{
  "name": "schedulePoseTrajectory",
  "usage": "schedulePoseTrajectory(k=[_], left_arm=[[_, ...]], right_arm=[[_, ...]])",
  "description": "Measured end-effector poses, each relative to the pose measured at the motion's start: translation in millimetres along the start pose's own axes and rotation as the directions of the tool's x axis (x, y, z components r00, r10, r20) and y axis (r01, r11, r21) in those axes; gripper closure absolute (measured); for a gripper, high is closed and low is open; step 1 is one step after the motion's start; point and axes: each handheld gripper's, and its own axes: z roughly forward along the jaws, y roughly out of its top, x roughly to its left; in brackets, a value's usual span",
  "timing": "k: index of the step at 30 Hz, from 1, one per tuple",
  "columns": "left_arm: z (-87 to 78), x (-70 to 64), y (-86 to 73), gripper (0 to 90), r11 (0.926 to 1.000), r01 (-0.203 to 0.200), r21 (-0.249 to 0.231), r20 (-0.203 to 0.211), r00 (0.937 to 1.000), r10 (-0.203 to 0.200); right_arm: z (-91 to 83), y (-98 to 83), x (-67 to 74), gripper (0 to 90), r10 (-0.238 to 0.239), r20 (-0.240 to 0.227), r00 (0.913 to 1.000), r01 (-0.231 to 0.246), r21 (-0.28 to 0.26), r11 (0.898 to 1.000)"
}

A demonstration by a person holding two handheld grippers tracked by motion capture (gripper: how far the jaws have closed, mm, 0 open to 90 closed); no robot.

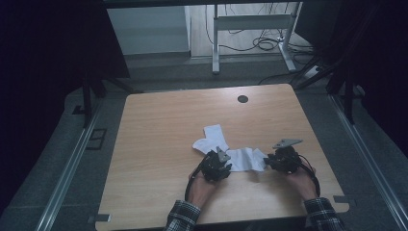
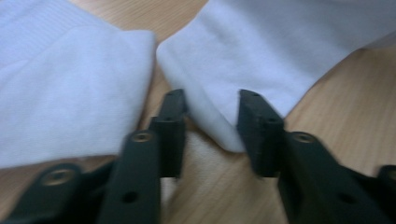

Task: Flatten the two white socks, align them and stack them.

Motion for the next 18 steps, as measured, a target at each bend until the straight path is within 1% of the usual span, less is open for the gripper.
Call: schedulePoseTrajectory(k=[1, 3, 5, 7, 8, 12, 15, 17, 18], left_arm=[[-0.1, -0.2, -0.2, 68.6, 1.0, 0.007, -0.001, 0.009, 0.9999, -0.007], [-0.4, -1.1, -0.8, 77.4, 1.0, 0.008, -0.002, 0.032, 0.9995, -0.007], [-2.2, -2.6, -0.8, 84.8, 1.0, 0.002, 0.002, 0.027, 0.9996, -0.002], [-7.2, -2.7, -0.7, 85.6, 1.0, 0.0, -0.008, 0.031, 0.9995, 0.0], [-10.9, -2.0, -0.5, 85.6, 0.9999, 0.001, -0.015, 0.035, 0.9994, 0.0], [-29.9, 4.3, -0.9, 85.7, 0.9995, 0.006, -0.03, 0.041, 0.9991, -0.005], [-44.3, 10.8, -5.7, 85.6, 0.9994, 0.009, -0.032, 0.041, 0.9991, -0.008], [-53.4, 15.6, -11.2, 85.7, 0.9997, 0.008, -0.025, 0.039, 0.9992, -0.007], [-53.4, 15.6, -11.2, 85.7, 0.9997, 0.008, -0.025, 0.039, 0.9992, -0.007]], right_arm=[[0.0, 0.3, 0.5, 74.6, 0.011, -0.007, 0.9999, -0.011, 0.005, 1.0], [-0.4, 1.3, 1.6, 79.2, 0.026, -0.014, 0.9995, -0.026, 0.018, 0.999], [-1.0, 2.3, 2.9, 80.7, 0.03, -0.008, 0.9995, -0.03, 0.025, 0.999], [-3.1, 3.1, 3.9, 80.9, 0.026, -0.002, 0.9997, -0.025, 0.024, 0.999], [-5.2, 3.4, 3.7, 81.0, 0.023, -0.001, 0.9997, -0.023, 0.017, 1.0], [-17.0, 5.2, 2.3, 80.8, 0.036, -0.011, 0.9993, -0.036, -0.028, 0.999], [-23.0, 5.2, 2.1, 80.7, 0.039, -0.02, 0.999, -0.04, -0.045, 0.998], [-24.4, 5.1, 2.8, 80.5, 0.042, -0.027, 0.9988, -0.043, -0.049, 0.998], [-24.4, 5.1, 2.8, 80.5, 0.042, -0.027, 0.9988, -0.043, -0.049, 0.998]])
